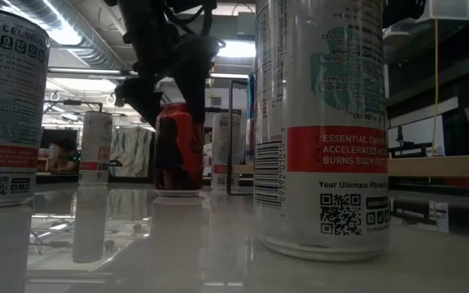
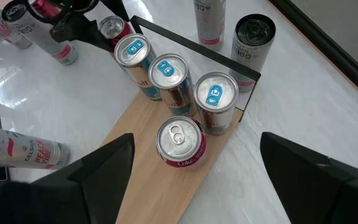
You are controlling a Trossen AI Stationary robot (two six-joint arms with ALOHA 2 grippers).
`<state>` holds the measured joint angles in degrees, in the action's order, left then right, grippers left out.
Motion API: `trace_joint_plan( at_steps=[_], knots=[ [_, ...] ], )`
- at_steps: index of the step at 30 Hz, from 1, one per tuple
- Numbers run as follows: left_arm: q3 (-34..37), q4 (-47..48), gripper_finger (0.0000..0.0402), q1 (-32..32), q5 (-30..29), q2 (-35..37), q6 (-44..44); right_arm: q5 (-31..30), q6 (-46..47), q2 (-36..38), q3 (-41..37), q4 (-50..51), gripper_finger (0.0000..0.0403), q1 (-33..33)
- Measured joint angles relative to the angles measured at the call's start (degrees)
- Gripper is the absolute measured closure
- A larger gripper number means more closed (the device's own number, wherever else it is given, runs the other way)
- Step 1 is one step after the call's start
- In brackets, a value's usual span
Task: Place canned beverage on shelf
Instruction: Put the red soda can on the shelf aligned with the other red soda can
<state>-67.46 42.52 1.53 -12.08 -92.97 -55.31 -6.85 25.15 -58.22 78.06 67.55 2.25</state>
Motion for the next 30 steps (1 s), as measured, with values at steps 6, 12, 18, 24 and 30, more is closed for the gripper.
trace_joint_plan(
  at_steps=[6, 12, 18, 24, 30],
  knots=[
    [0.0, 0.0, 0.0017, 0.0, 0.0, 0.0, -8.1, 0.0, 0.0, 0.0, 0.0, 0.0, 0.0066, 0.0],
    [0.0, -0.1, 0.0017, 0.0, 0.8, 0.0, -9.1, 0.0, 0.0, 0.0, 0.0, 0.0, 0.0066, 0.0],
    [0.0, -0.2, 0.0017, 0.1, 0.6, 0.0, -9.1, 0.0, 0.0, 0.0, 0.0, 0.0, 0.0066, 0.0],
    [0.0, -0.2, 0.0017, 0.1, 0.6, 0.0, -10.6, 0.0, 0.0, 0.0, 0.0, 0.0, 0.0066, 0.0],
    [0.0, -0.2, 0.003, 0.6, 0.4, 0.0, -11.7, 0.0, 0.0, 0.0, 0.0, 0.0, 0.0066, 0.0]
  ],
)
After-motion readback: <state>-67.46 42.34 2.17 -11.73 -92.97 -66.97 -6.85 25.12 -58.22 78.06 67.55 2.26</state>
